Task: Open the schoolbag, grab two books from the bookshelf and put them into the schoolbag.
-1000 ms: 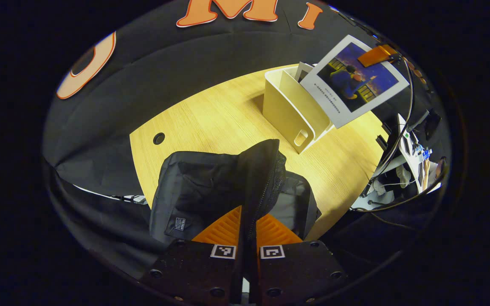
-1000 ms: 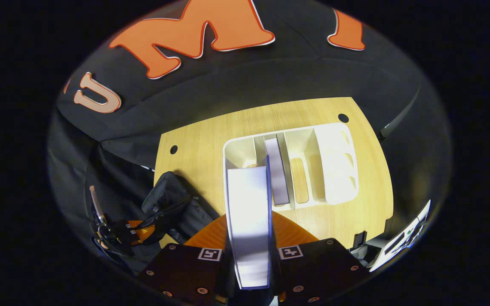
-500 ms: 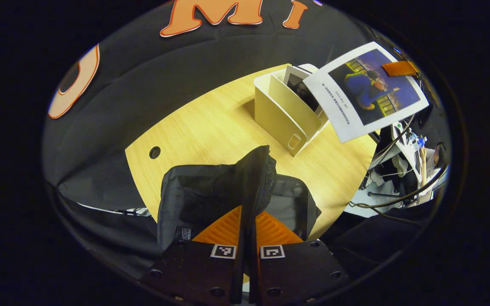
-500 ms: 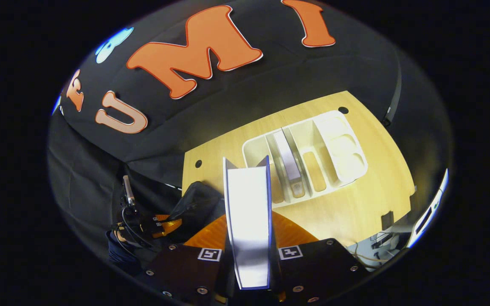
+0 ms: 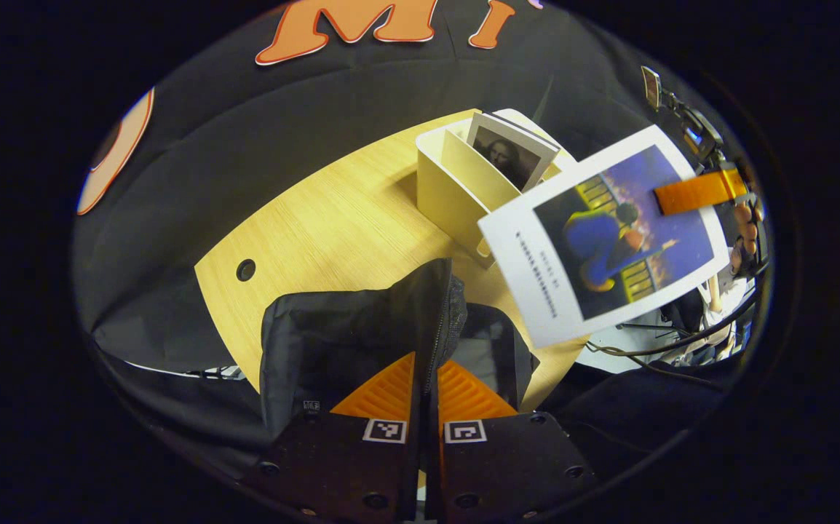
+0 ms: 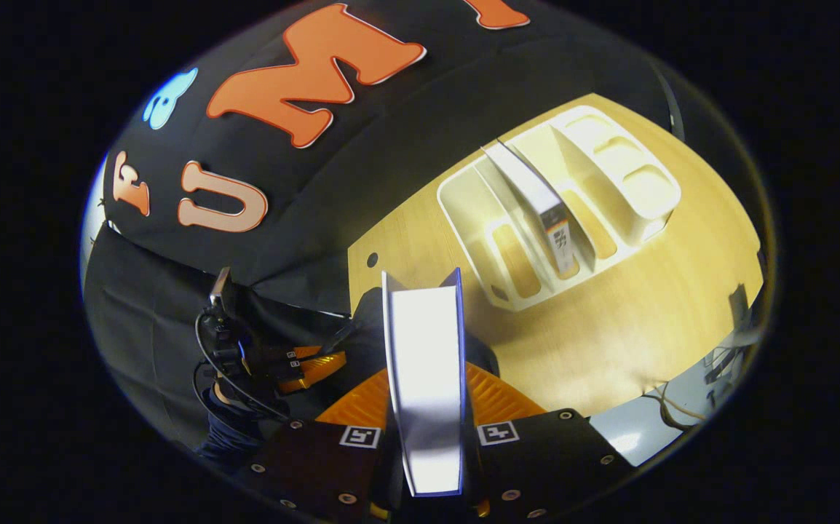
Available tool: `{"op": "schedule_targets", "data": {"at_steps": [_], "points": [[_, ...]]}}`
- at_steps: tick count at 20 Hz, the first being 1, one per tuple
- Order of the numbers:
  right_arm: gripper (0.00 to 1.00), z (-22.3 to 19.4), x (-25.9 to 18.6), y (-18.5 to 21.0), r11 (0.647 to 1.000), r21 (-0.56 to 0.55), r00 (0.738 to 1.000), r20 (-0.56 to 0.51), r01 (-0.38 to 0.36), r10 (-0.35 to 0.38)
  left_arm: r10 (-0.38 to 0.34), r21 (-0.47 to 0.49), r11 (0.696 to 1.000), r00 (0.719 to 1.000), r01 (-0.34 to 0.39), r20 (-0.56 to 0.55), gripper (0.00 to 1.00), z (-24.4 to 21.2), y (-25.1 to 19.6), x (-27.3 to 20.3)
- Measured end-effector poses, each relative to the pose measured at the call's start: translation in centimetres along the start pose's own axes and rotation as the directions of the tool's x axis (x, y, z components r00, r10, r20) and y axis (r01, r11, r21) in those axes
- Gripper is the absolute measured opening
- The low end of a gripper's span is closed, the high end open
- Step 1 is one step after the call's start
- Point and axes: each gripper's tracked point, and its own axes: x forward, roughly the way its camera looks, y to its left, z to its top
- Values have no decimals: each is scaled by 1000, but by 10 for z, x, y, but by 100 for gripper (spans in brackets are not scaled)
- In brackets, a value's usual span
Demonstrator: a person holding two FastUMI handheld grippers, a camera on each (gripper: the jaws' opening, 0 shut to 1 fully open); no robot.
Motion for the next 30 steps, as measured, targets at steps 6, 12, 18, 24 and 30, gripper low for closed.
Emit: {"op": "schedule_targets", "data": {"at_steps": [6, 12, 18, 24, 30], "points": [[34, -52, 52, -7, 993, 91, 995, -66, -74, 80, -17, -7, 1000, 1000, 17, 5, 5, -2, -1, 0], [33, -72, 105, -8, 968, 192, 985, -37, -161, 171, -44, -19, 999, 998, 44, 43, 5, -3, -9, -1], [33, -89, 165, 13, 940, 231, 965, -23, -251, 263, -96, -74, 992, 990, 103, 99, 5, 0, -30, 2], [33, -94, 214, 32, 938, 214, 962, 46, -274, 271, -133, -151, 976, 980, 155, 145, 5, 1, -49, 7], [32, -96, 251, 47, 910, 270, 949, 101, -314, 297, -163, -198, 962, 976, 190, 145, 5, -1, -66, 12]]}}
